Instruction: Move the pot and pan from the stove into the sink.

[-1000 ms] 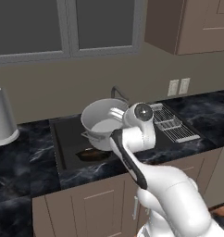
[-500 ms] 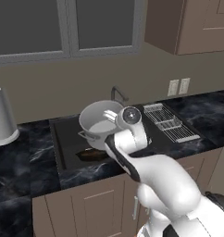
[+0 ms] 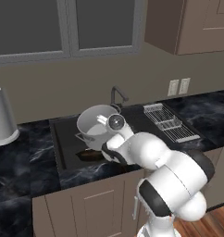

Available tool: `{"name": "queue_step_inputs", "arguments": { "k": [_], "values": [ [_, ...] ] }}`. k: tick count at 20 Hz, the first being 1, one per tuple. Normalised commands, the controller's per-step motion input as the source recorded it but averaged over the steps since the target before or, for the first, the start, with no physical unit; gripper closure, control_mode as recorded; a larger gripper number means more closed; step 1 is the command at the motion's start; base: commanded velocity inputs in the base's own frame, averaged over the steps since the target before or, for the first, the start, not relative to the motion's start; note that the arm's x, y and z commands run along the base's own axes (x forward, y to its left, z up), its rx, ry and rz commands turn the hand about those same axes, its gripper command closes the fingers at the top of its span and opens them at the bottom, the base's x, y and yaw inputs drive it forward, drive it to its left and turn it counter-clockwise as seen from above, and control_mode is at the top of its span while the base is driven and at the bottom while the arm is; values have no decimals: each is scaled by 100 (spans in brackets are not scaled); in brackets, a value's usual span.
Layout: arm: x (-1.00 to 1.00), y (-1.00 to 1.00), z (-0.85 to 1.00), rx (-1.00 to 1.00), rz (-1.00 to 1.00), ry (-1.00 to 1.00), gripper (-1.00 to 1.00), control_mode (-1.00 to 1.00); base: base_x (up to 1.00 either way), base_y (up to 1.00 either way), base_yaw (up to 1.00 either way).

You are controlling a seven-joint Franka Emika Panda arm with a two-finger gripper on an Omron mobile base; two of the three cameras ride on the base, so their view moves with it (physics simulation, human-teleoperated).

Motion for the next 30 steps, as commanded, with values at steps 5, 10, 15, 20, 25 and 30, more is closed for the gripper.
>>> {"name": "queue_step_inputs", "arguments": {
  "k": [5,10,15,20,25,30],
  "values": [
    [66,32,-41,0,-10,0,100,-100,0,0,0],
    [43,25,-43,0,-6,0,100,-100,0,0,0],
    [6,2,-5,1,0,0,100,-100,0,0,0],
    [27,19,-32,1,0,4,100,-100,0,0,0],
    [14,6,-11,2,0,3,100,-100,0,0,0],
    [20,6,-1,0,-1,3,-100,-100,0,0,0]
  ]
}}
